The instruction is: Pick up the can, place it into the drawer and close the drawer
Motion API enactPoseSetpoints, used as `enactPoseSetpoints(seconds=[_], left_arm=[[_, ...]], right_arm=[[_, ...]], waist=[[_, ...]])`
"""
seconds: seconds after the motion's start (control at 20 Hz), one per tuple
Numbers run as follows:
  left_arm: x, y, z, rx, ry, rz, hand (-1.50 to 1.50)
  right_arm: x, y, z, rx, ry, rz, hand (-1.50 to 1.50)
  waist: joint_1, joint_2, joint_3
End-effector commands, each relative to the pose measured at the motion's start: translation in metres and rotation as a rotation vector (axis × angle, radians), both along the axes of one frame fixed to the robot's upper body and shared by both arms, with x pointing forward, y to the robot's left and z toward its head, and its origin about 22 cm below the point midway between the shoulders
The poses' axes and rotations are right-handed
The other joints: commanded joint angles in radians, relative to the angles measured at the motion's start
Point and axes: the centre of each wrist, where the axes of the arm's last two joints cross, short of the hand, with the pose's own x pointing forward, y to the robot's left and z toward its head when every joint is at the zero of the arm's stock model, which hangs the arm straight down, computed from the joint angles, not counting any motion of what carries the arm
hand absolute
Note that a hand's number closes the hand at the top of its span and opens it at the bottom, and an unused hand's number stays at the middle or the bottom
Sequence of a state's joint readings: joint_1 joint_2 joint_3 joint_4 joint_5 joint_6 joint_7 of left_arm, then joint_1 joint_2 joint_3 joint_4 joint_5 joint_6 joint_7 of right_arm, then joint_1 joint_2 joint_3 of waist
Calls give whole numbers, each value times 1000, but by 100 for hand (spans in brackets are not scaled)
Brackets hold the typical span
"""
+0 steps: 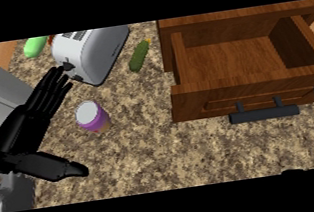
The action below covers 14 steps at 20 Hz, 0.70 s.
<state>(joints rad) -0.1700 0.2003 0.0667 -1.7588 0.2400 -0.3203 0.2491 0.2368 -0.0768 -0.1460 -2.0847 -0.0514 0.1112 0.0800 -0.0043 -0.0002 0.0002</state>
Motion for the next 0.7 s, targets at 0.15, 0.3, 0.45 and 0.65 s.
enactPoseSetpoints(seconds=[0.15,0.3,0.45,0.65], left_arm=[[21,4,-26,20,10,-5,-150],[15,-2,-40,16,7,-3,-150],[15,13,-39,15,7,31,-150],[31,15,-70,25,17,36,-150]], right_arm=[[-9,-12,7,-4,-5,7,-150],[8,-25,-8,-10,-7,-7,-150],[5,2,-13,-6,-10,-10,-150],[11,-17,-2,-7,-11,-11,-150]], waist=[[-1,0,0],[2,0,0],[3,0,0],[1,0,0]])
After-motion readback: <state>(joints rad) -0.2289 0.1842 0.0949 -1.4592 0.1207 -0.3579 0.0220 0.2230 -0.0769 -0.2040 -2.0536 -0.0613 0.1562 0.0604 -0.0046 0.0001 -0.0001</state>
